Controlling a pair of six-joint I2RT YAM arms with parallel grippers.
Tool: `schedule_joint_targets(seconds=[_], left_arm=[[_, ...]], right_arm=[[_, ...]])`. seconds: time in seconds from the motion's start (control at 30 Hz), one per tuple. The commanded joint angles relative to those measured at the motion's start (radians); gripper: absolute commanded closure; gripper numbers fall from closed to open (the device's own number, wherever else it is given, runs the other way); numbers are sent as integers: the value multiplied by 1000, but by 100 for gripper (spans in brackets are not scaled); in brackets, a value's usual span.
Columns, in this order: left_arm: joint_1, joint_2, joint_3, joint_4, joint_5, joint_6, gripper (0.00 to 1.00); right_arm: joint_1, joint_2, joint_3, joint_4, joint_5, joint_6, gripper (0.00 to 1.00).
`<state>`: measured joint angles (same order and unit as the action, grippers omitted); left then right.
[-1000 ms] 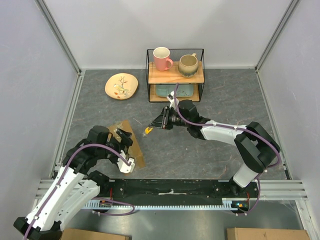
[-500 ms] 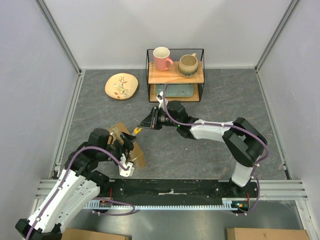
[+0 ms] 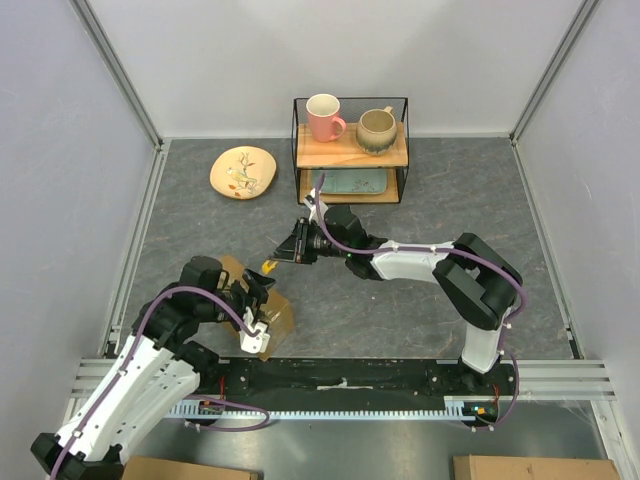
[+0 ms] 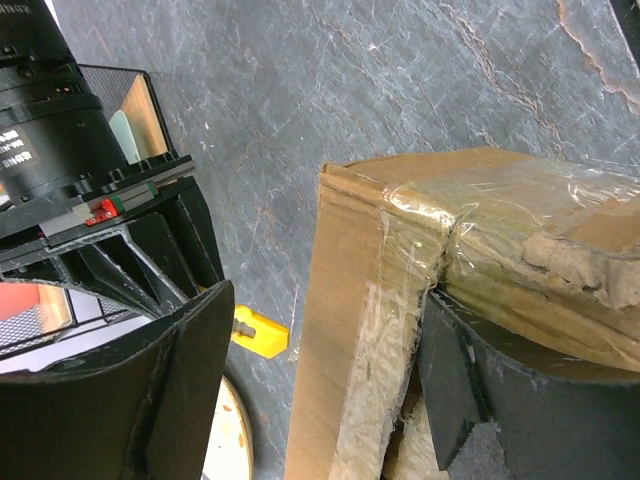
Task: Unpack the express box
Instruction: Cut the express box at the center of the board.
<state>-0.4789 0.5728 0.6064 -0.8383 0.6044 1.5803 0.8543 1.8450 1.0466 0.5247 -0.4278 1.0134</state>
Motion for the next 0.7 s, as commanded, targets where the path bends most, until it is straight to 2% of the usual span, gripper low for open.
schedule_joint_targets(seconds=[0.0, 0.17, 0.37, 0.47, 0.57, 0.67], left_arm=[[-13, -39, -36, 16, 58, -34, 23], [-13, -86, -59, 10, 32, -48, 23], [-15, -93, -60, -18, 23, -46, 22], [-15, -74, -57, -19, 24, -54, 23], [-15, -50, -43, -9, 23, -77, 26], [-15, -2, -8, 28, 0, -160, 34]], right_arm=[[11, 4, 1, -60, 70, -91, 100], [-15, -56, -54, -120, 184, -171, 100], [3, -124, -19, -215, 352, -274, 100], [69, -119, -19, -193, 420, -324, 100], [161, -147, -46, -157, 608, -462, 100], [228, -197, -175, 32, 777, -602, 100]])
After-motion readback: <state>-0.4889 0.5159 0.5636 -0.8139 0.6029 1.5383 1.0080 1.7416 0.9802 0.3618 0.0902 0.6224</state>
